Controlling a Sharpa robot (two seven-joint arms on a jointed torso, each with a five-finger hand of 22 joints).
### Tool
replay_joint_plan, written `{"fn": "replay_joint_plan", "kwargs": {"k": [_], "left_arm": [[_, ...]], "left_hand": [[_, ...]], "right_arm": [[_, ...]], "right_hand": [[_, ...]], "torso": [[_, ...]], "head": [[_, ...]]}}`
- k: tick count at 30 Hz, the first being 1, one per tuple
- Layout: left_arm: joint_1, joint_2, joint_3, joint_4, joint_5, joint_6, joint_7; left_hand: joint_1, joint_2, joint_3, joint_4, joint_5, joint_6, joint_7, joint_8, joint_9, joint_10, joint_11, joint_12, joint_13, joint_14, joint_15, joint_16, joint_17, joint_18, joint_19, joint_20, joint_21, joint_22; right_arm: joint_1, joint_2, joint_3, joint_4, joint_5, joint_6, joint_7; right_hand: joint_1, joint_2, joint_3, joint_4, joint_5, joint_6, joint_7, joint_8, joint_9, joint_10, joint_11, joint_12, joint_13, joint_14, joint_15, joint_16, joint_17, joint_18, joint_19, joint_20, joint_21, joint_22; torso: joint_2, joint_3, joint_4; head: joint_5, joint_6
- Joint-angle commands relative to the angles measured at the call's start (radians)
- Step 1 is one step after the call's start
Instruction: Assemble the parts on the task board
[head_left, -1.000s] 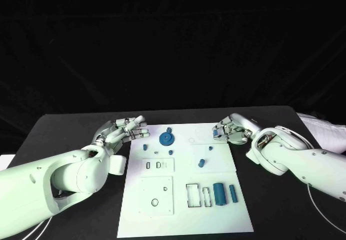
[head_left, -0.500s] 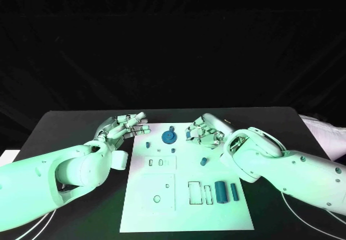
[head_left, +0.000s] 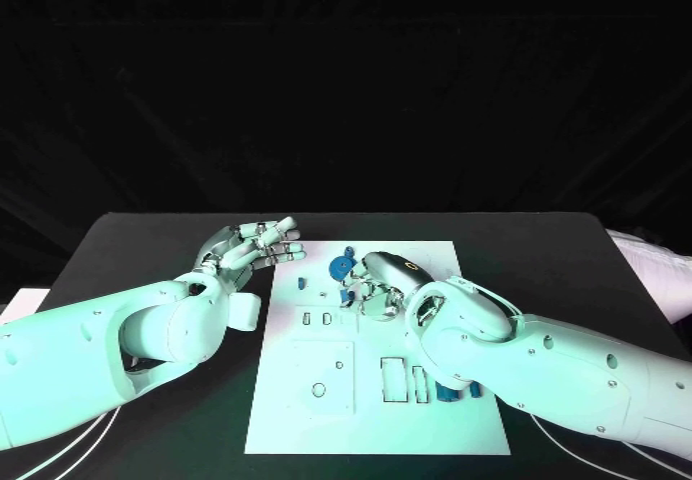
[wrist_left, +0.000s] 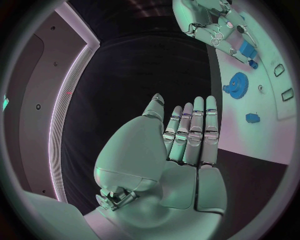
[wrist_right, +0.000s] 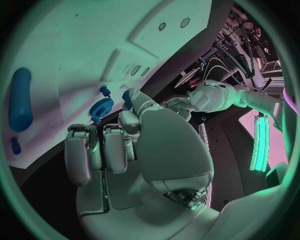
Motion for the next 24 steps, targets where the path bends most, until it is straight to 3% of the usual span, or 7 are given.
{"fn": "replay_joint_plan", "kwargs": {"k": [1,6,24], "left_arm": [[0.001,0.003,0.001,0.001,0.004,0.022,0.007],[0.001,0.0,0.001,0.001,0.005,0.021,0.006],[0.001,0.003,0.001,0.002,0.005,0.022,0.004]], "left_hand": [[0.003,0.004,0.001,-0.005,-0.003,0.0,-0.001,-0.001,-0.001,-0.001,-0.004,-0.002,-0.001,-0.006,0.003,-0.006,0.001,0.019,-0.006,0.001,0.002,-0.001],[0.003,0.004,0.001,-0.005,-0.003,0.0,-0.001,-0.001,-0.001,-0.001,-0.004,-0.002,-0.001,-0.006,0.003,-0.006,0.001,0.019,-0.006,0.001,0.002,-0.001],[0.003,0.004,0.001,-0.005,-0.003,0.0,-0.001,-0.001,-0.001,-0.001,-0.004,-0.002,-0.001,-0.006,0.003,-0.006,0.001,0.019,-0.006,0.001,0.002,-0.001]], "right_arm": [[-0.008,0.011,-0.002,-0.003,-0.06,0.033,-0.038],[-0.019,0.023,-0.007,-0.005,-0.068,0.046,-0.039],[-0.037,0.049,-0.013,-0.025,-0.083,0.069,-0.04]], "right_hand": [[-0.011,-0.002,0.007,-0.002,0.003,0.01,-0.007,0.004,0.01,0.009,-0.013,-0.004,-0.033,0.059,-0.005,-0.004,0.042,-0.011,-0.009,-0.001,-0.007,0.086],[-0.015,-0.004,0.008,-0.002,0.005,0.01,-0.007,0.004,0.01,0.008,-0.013,-0.007,-0.035,0.059,-0.005,-0.005,0.041,-0.011,-0.01,-0.001,-0.008,0.085],[-0.037,-0.017,0.01,0.0,0.018,0.007,-0.005,0.001,0.01,0.009,-0.012,-0.008,-0.034,0.059,-0.004,-0.007,0.039,-0.01,-0.011,0.0,-0.01,0.083]], "torso": [[0.001,0.0015,0.0009],[0.002,0.0026,-0.0032],[0.001,0.0024,-0.0009]], "head": [[0.003,-0.004],[0.008,-0.015],[0.013,-0.024]]}}
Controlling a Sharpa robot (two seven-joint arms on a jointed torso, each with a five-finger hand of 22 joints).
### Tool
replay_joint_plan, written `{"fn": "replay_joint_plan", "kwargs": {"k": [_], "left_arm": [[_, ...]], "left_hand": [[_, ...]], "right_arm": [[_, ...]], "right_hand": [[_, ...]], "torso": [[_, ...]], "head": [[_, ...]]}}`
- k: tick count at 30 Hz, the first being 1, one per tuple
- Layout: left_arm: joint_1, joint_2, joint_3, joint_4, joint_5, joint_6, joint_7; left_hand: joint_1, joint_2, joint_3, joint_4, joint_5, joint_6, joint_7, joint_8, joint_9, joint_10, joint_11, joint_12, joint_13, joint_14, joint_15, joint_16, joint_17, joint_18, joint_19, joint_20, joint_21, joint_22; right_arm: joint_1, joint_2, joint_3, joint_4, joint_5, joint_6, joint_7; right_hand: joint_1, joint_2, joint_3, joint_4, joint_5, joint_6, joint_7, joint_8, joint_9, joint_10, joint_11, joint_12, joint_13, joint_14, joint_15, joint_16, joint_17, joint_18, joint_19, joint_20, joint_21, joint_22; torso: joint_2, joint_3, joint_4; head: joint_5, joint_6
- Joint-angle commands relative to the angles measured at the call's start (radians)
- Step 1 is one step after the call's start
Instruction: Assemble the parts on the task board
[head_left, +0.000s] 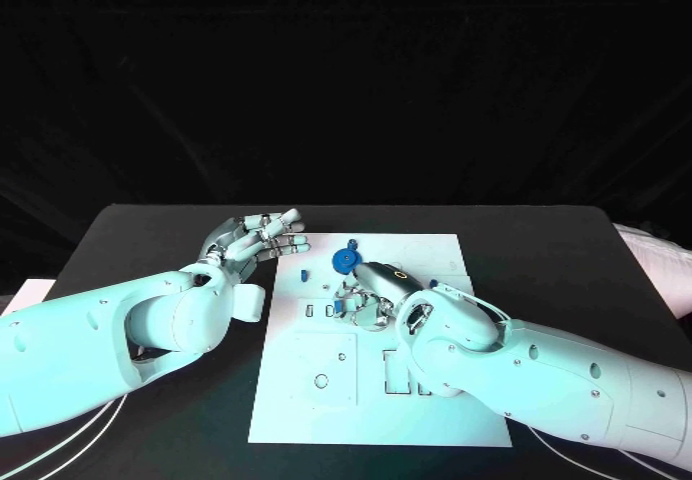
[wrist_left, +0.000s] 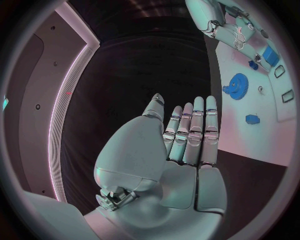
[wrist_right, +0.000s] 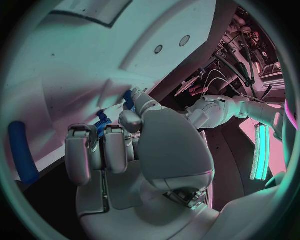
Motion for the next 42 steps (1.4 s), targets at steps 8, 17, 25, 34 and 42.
{"fn": "replay_joint_plan", "kwargs": {"k": [8,17,25,34,42], "left_arm": [[0.001,0.002,0.001,0.003,0.003,0.021,0.004],[0.001,0.001,0.001,0.003,0.003,0.021,0.003],[0.001,0.001,0.001,0.004,0.003,0.021,0.002],[0.001,0.001,0.001,0.004,0.003,0.022,-0.002],[0.001,0.0,0.001,0.004,0.003,0.023,-0.004]], "left_hand": [[0.003,0.004,0.002,-0.006,-0.003,0.0,-0.001,-0.001,-0.001,-0.001,-0.004,-0.002,-0.001,-0.006,0.003,-0.006,0.001,0.019,-0.006,0.001,0.002,-0.001],[0.003,0.004,0.002,-0.006,-0.003,0.0,-0.001,-0.001,-0.001,-0.002,-0.004,-0.002,-0.001,-0.007,0.003,-0.006,0.001,0.019,-0.006,0.001,0.002,-0.001],[0.003,0.005,0.002,-0.006,-0.003,0.0,0.0,-0.001,-0.001,-0.002,-0.004,-0.002,-0.001,-0.007,0.003,-0.006,0.001,0.019,-0.006,0.001,0.002,-0.001],[0.003,0.005,0.002,-0.006,-0.003,0.0,0.0,-0.002,-0.001,-0.002,-0.004,-0.002,-0.001,-0.007,0.003,-0.006,0.001,0.019,-0.007,0.001,0.002,-0.002],[0.001,0.006,0.002,-0.005,-0.003,-0.001,0.0,-0.002,-0.001,-0.002,-0.004,-0.002,-0.001,-0.007,0.003,-0.006,0.001,0.019,-0.007,0.001,0.002,-0.002]], "right_arm": [[-0.005,0.005,-0.003,-0.016,-0.029,0.031,-0.007],[-0.008,0.003,-0.004,-0.014,-0.05,0.045,-0.01],[-0.008,0.003,-0.006,-0.016,-0.059,0.066,-0.013],[-0.008,0.004,-0.008,-0.019,-0.064,0.048,-0.013],[-0.009,0.006,-0.009,-0.02,-0.065,-0.016,-0.009]], "right_hand": [[-0.007,-0.01,0.005,-0.005,0.006,0.006,0.001,0.0,0.008,-0.001,-0.004,-0.008,-0.001,0.059,-0.004,-0.008,0.038,-0.01,-0.004,-0.001,-0.006,0.082],[-0.013,-0.049,0.008,-0.025,0.007,-0.005,0.008,-0.009,0.006,-0.011,0.002,-0.028,-0.012,0.058,0.0,-0.013,0.034,-0.009,-0.007,0.001,-0.009,0.078],[-0.045,-0.079,-0.005,-0.019,0.063,-0.017,0.014,-0.018,0.003,-0.022,0.006,-0.051,-0.027,0.057,0.004,-0.019,0.027,-0.008,-0.011,0.005,-0.013,0.072],[-0.075,-0.1,-0.024,-0.007,0.07,-0.032,0.019,-0.027,0.0,-0.028,0.011,-0.066,-0.037,0.055,0.008,-0.026,0.02,-0.006,-0.017,0.009,-0.019,0.062],[-0.1,-0.119,-0.058,0.009,0.064,-0.062,0.025,-0.041,-0.004,-0.047,0.018,-0.099,-0.06,0.052,0.013,-0.037,0.008,-0.003,-0.027,0.014,-0.027,0.048]], "torso": [[0.0,-0.0006,-0.0003],[0.0,-0.0003,0.0006],[0.0,-0.0002,0.0003],[0.0,-0.0005,0.0003],[0.0,-0.0006,0.0009]], "head": [[0.002,-0.004],[0.003,-0.005],[0.004,-0.007],[0.007,-0.008],[0.004,-0.006]]}}
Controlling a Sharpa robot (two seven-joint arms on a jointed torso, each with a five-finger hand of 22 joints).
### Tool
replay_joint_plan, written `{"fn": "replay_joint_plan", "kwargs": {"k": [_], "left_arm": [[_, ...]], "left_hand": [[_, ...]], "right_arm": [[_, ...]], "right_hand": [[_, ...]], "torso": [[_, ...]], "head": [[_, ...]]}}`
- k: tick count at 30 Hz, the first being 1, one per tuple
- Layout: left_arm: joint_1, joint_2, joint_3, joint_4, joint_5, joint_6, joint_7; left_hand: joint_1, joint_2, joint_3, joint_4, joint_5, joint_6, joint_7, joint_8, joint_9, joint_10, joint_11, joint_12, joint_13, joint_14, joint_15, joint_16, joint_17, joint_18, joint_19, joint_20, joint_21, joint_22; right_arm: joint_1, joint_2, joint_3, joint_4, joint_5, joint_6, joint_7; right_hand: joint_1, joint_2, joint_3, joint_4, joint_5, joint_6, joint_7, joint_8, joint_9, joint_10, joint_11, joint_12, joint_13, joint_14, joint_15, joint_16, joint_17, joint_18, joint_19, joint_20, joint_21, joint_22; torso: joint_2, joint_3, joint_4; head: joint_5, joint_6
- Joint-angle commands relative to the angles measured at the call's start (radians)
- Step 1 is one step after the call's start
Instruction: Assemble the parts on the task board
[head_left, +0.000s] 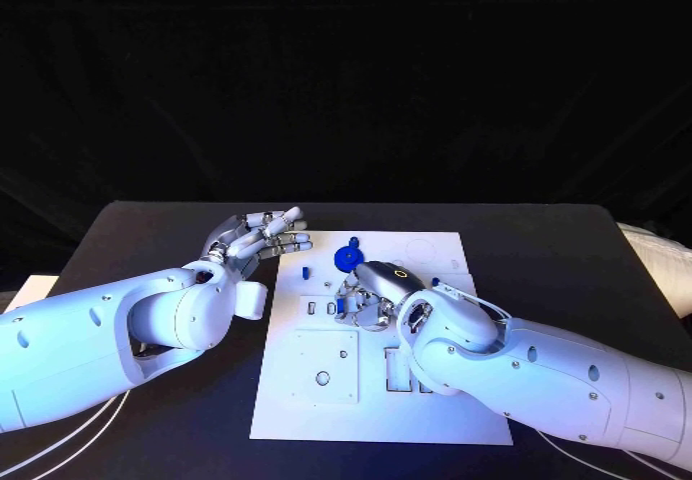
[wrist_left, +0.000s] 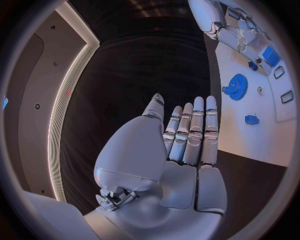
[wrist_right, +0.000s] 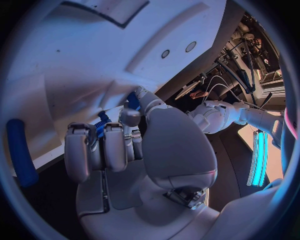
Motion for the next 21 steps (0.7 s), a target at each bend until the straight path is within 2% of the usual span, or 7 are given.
{"fn": "replay_joint_plan", "kwargs": {"k": [1,8,13,16,19,21], "left_arm": [[0.001,0.001,0.001,0.003,0.002,0.021,0.002],[0.001,0.001,0.001,0.003,0.002,0.024,0.005],[0.001,0.003,0.001,0.0,0.002,0.027,0.004],[0.001,0.004,0.001,-0.002,-0.006,0.026,-0.005],[0.001,0.004,0.001,-0.006,-0.034,0.028,-0.03],[0.001,0.002,0.001,-0.008,-0.071,0.042,-0.06]], "left_hand": [[0.001,0.006,0.002,-0.005,-0.003,-0.001,0.0,-0.002,-0.001,-0.002,-0.004,-0.002,-0.001,-0.007,0.003,-0.006,0.001,0.019,-0.007,0.001,0.002,-0.002],[0.0,0.007,0.002,-0.005,-0.004,-0.001,0.0,-0.002,-0.001,-0.003,-0.004,-0.003,-0.001,-0.007,0.003,-0.006,0.001,0.019,-0.007,0.001,0.002,-0.002],[-0.003,0.006,0.002,-0.005,-0.004,0.001,0.001,-0.001,-0.001,-0.002,-0.004,-0.002,-0.001,0.002,0.001,-0.001,0.003,0.02,-0.003,0.0,0.006,0.0],[-0.007,0.005,0.003,-0.009,-0.004,0.004,-0.002,-0.001,-0.001,0.002,-0.008,-0.001,-0.001,0.03,-0.007,0.019,0.013,0.021,0.018,-0.007,0.021,0.006],[-0.014,0.005,0.003,-0.011,-0.004,0.019,-0.009,0.004,0.001,0.023,-0.02,0.006,0.002,0.11,-0.031,0.072,0.047,0.021,0.075,-0.03,0.065,0.027],[-0.017,0.005,0.003,-0.011,-0.005,0.05,-0.019,0.017,0.006,0.091,-0.04,0.038,0.015,0.178,-0.052,0.123,0.076,0.023,0.115,-0.047,0.098,0.044]], "right_arm": [[-0.005,0.0,-0.004,-0.005,-0.011,-0.03,-0.01],[-0.008,-0.003,-0.004,0.005,-0.011,-0.102,0.011],[-0.018,-0.021,0.001,0.049,-0.01,-0.177,0.037],[-0.023,-0.042,0.017,0.087,0.0,-0.215,0.07],[-0.025,-0.079,0.04,0.131,0.044,-0.234,0.139],[-0.023,-0.113,0.056,0.162,0.115,-0.226,0.206]], "right_hand": [[-0.016,-0.005,-0.02,0.007,-0.001,-0.021,0.002,-0.009,-0.003,-0.028,0.001,-0.045,-0.033,0.051,0.007,-0.009,0.004,-0.002,-0.011,0.004,-0.008,0.044],[-0.015,-0.006,-0.069,0.027,-0.022,-0.055,0.009,-0.009,-0.006,-0.064,0.008,-0.097,-0.078,0.046,0.013,-0.026,-0.014,0.002,-0.021,0.01,-0.017,0.029],[-0.004,-0.003,-0.096,0.039,-0.021,-0.066,0.011,-0.007,-0.006,-0.067,0.01,-0.095,-0.081,0.045,0.015,-0.033,-0.021,0.003,-0.026,0.012,-0.022,0.021],[-0.001,-0.002,-0.105,0.043,-0.02,-0.068,0.012,-0.006,-0.006,-0.067,0.011,-0.093,-0.081,0.045,0.015,-0.034,-0.021,0.004,-0.026,0.012,-0.023,0.02],[0.009,-0.001,-0.126,0.055,-0.019,-0.08,0.014,-0.007,-0.008,-0.059,0.013,-0.073,-0.069,0.046,0.017,-0.034,-0.02,0.003,-0.024,0.014,-0.023,0.022],[0.021,0.006,-0.134,0.06,-0.004,-0.081,0.015,-0.004,-0.007,-0.054,0.013,-0.057,-0.06,0.046,0.017,-0.037,-0.022,0.004,-0.026,0.014,-0.025,0.019]], "torso": [[0.0,-0.0004,0.0002],[0.0,0.0001,0.0007],[0.0,0.0014,0.0018],[0.0,0.0007,0.0008],[-0.002,0.0005,-0.0002],[-0.004,0.0002,-0.0012]], "head": [[-0.002,0.002],[-0.004,0.003],[-0.005,0.004],[-0.004,0.004],[-0.003,0.006],[-0.002,0.007]]}}
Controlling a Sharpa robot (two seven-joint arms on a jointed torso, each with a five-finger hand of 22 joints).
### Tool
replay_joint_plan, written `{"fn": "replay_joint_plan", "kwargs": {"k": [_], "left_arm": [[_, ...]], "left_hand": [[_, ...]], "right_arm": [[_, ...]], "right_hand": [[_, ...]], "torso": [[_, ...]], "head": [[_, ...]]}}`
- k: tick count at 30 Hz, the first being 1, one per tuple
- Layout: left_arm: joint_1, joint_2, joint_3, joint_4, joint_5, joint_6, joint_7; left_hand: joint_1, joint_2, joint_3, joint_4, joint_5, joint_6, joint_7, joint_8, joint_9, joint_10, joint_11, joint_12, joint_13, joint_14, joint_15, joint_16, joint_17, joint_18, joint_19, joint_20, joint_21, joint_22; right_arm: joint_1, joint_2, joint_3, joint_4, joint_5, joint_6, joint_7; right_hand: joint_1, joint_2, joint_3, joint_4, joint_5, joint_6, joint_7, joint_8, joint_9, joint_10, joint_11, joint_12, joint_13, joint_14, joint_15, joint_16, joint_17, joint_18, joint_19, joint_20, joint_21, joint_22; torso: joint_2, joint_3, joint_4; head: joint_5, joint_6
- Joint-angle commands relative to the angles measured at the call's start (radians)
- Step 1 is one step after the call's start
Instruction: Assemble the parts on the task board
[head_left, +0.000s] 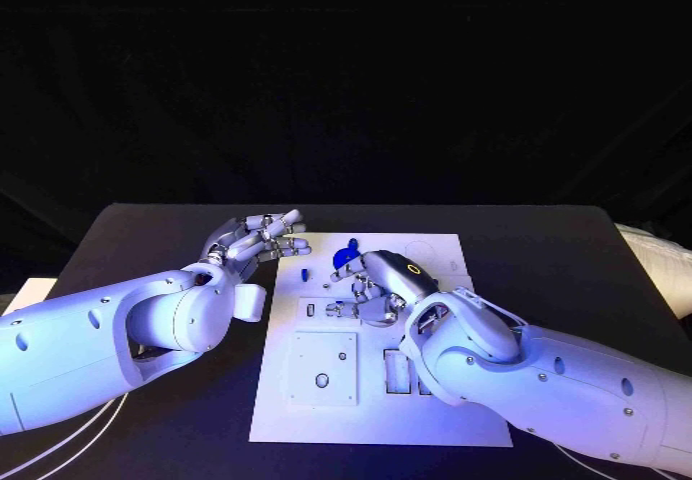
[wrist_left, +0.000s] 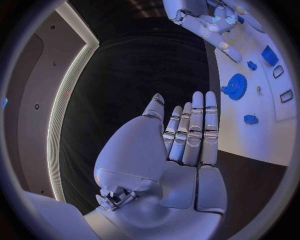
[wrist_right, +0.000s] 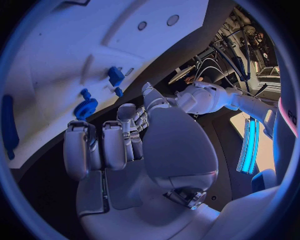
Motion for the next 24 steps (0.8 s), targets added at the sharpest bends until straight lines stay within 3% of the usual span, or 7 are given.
{"fn": "replay_joint_plan", "kwargs": {"k": [1,5,7,10,16,20,24], "left_arm": [[0.001,-0.002,0.001,-0.002,-0.089,0.047,-0.069],[0.001,-0.01,0.001,-0.003,-0.21,0.114,-0.207],[0.002,-0.014,0.001,-0.002,-0.288,0.147,-0.304],[0.008,-0.016,0.001,-0.009,-0.467,0.232,-0.49],[0.045,0.005,0.001,-0.044,-0.778,0.341,-0.713],[0.074,0.036,0.0,-0.064,-0.916,0.4,-0.833],[0.098,0.071,0.0,-0.083,-1.001,0.446,-0.927]], "left_hand": [[-0.013,0.0,0.002,-0.003,-0.005,0.048,-0.018,0.023,0.009,0.108,-0.033,0.054,0.022,0.1,-0.034,0.078,0.045,0.013,0.06,-0.029,0.051,0.026],[-0.019,-0.006,0.012,0.021,-0.002,0.094,-0.057,0.033,0.013,0.202,-0.072,0.085,0.039,0.215,-0.092,0.349,0.256,0.003,0.152,-0.088,0.202,0.116],[-0.024,-0.015,0.011,0.026,-0.005,0.115,-0.069,0.045,0.02,0.246,-0.092,0.115,0.06,0.275,-0.101,0.712,0.597,0.008,0.179,-0.102,0.263,0.153],[-0.086,-0.023,-0.015,0.071,-0.004,0.134,-0.095,0.091,0.055,0.267,-0.117,0.264,0.193,0.32,-0.117,1.18,1.052,-0.04,0.302,-0.14,0.641,0.566],[-0.156,-0.007,-0.07,0.149,-0.008,0.122,-0.113,0.205,0.132,0.168,-0.131,0.543,0.436,0.351,-0.138,1.327,1.208,-0.072,0.34,-0.14,0.863,0.837],[-0.191,-0.002,-0.127,0.14,-0.003,0.065,-0.142,0.362,0.263,0.177,-0.158,0.921,0.808,0.371,-0.165,1.374,1.262,-0.096,0.386,-0.154,0.984,1.005],[-0.216,-0.002,-0.149,0.15,-0.015,0.057,-0.15,0.429,0.322,0.209,-0.163,1.009,0.907,0.371,-0.163,1.374,1.262,-0.109,0.422,-0.163,1.037,1.095]], "right_arm": [[0.004,-0.049,0.018,0.044,0.145,-0.041,0.177],[0.04,-0.148,0.038,0.095,0.34,0.039,0.277],[0.059,-0.195,0.042,0.105,0.423,0.073,0.304],[0.082,-0.264,0.046,0.108,0.526,0.086,0.331],[0.095,-0.323,0.048,0.081,0.725,0.02,0.395],[0.097,-0.338,0.049,0.051,0.795,-0.007,0.422],[0.098,-0.338,0.049,0.03,0.815,-0.015,0.429]], "right_hand": [[0.025,0.006,-0.008,0.0,0.022,-0.006,-0.001,0.002,0.0,0.006,0.0,0.01,0.006,0.045,0.01,-0.007,-0.004,0.005,-0.009,0.002,-0.009,0.016],[0.044,0.022,-0.007,0.0,0.035,-0.01,0.001,0.003,0.0,-0.003,0.001,0.003,-0.001,0.045,0.011,-0.007,-0.001,0.006,-0.013,0.003,-0.013,0.011],[0.049,0.029,-0.006,0.0,0.035,-0.011,0.001,0.003,0.0,-0.005,0.001,0.0,-0.005,0.046,0.011,-0.006,0.0,0.006,-0.012,0.003,-0.013,0.011],[0.053,0.042,-0.005,0.002,0.036,-0.006,0.0,0.007,0.002,-0.003,0.0,0.005,-0.004,0.046,0.011,-0.006,0.0,0.005,-0.01,0.003,-0.011,0.013],[0.075,0.063,0.003,-0.004,0.064,0.001,0.0,0.012,0.003,0.001,-0.002,0.013,-0.001,0.046,0.008,-0.01,-0.002,0.006,-0.01,0.001,-0.012,0.013],[0.084,0.065,0.004,-0.009,0.076,0.0,0.0,0.011,0.002,-0.001,-0.002,0.011,-0.004,0.046,0.008,-0.012,-0.004,0.006,-0.011,0.001,-0.013,0.011],[0.094,0.064,0.005,-0.016,0.084,-0.002,0.001,0.011,0.002,-0.003,-0.002,0.008,-0.008,0.046,0.008,-0.013,-0.005,0.006,-0.012,0.0,-0.014,0.01]], "torso": [[-0.004,-0.0002,-0.0022],[-0.015,0.0043,-0.0069],[-0.02,0.0043,-0.0112],[-0.029,0.005,-0.0167],[-0.045,0.0093,-0.0211],[-0.053,0.011,-0.0212],[-0.06,0.0105,-0.0231]], "head": [[0.002,0.002],[0.007,-0.001],[0.01,-0.003],[0.014,-0.006],[0.027,-0.017],[0.032,-0.024],[0.038,-0.029]]}}
